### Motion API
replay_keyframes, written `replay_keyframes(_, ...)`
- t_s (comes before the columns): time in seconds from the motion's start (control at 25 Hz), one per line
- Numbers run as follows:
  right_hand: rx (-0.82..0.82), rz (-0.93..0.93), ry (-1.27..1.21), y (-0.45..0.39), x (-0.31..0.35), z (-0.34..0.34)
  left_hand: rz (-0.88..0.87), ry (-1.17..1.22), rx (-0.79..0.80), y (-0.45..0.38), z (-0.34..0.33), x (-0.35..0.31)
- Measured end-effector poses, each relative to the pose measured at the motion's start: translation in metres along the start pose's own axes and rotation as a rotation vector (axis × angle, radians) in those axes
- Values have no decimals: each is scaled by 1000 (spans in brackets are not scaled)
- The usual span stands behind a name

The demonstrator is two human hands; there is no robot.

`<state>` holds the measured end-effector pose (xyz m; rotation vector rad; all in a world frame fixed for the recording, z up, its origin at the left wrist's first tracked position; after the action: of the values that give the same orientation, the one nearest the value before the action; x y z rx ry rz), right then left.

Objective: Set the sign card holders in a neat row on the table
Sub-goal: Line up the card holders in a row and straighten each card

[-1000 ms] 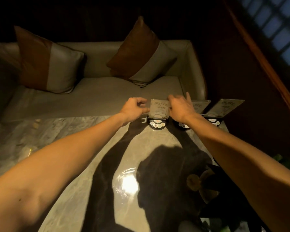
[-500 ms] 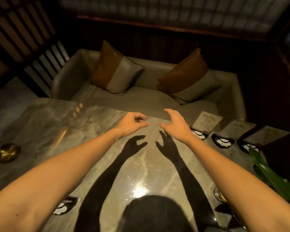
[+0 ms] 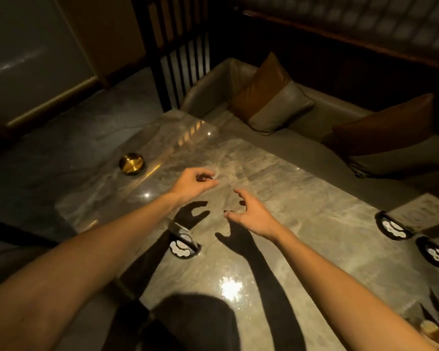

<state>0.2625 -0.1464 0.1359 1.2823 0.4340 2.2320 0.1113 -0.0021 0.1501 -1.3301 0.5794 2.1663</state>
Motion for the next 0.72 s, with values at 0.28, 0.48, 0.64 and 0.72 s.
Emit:
replay_keyframes(0.28, 272, -42, 44, 0, 23, -110, 150, 38, -60, 71, 72, 84)
replay_keyframes(0.48, 174, 28, 149, -13, 14, -149, 194, 29, 101, 98, 73, 119)
replay_keyframes(0.64, 108, 27, 77, -20, 13, -146, 174, 41, 110, 101, 60, 122)
replay_keyframes(0.72, 79, -12, 59, -22, 9, -133, 149, -14, 85, 93, 56, 119)
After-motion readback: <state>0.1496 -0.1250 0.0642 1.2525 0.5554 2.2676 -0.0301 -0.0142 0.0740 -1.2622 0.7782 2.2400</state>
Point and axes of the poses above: each hand's wrist, its own y-axis away from the middle knuckle, its own z-axis out of the back of the hand, x = y × z, the point moved 3 cm from there along -y, towards the middle knuckle, and after that the axes turned 11 degrees about -z, right-handed, at the moved point
